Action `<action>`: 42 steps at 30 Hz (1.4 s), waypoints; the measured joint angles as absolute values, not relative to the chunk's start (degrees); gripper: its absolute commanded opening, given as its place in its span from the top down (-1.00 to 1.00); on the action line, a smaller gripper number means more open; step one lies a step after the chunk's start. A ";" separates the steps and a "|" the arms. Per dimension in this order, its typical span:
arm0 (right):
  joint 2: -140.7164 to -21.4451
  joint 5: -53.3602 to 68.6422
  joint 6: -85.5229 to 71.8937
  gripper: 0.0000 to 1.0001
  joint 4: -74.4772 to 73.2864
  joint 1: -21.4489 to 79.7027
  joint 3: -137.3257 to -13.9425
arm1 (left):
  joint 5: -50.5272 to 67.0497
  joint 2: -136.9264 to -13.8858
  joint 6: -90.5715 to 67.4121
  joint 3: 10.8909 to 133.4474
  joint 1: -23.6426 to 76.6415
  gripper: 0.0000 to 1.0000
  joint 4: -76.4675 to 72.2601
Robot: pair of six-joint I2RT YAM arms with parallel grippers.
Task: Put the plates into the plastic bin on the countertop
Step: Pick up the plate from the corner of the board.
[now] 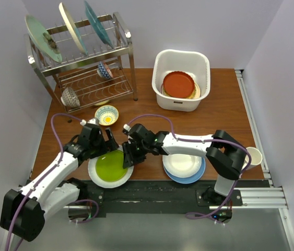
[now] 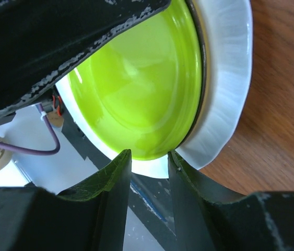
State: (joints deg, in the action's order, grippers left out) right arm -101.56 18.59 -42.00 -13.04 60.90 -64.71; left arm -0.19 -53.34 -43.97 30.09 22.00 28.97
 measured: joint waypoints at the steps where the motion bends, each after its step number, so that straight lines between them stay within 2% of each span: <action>1: -101.56 18.33 -41.98 0.24 -13.21 60.90 -64.73 | -0.16 -53.34 -43.94 30.09 22.06 -0.97 28.95; 20: -101.56 14.22 -41.36 0.30 -15.77 60.93 -65.01 | 3.88 -53.04 -43.97 29.08 24.10 -0.96 28.12; 25: -101.54 12.93 -40.77 0.77 -16.71 60.93 -65.60 | 3.88 -51.70 -43.97 29.08 24.14 -0.96 28.38; 30: -101.51 12.64 -40.99 0.91 -15.86 60.71 -65.65 | 4.03 -51.51 -43.99 29.08 24.14 -0.96 28.42; 35: -101.51 12.58 -41.15 0.93 -15.05 60.58 -65.65 | 4.19 -50.89 -43.99 29.08 24.14 -0.96 28.69; 42: -100.77 10.79 -40.45 0.83 -16.88 60.60 -65.69 | 4.14 -50.43 -43.99 29.08 24.14 -0.96 29.02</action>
State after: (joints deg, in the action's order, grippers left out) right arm -100.77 10.79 -40.45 -16.88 60.60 -65.69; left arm 4.14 -50.43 -43.99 29.08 24.14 29.02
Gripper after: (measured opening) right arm 0.102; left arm 0.983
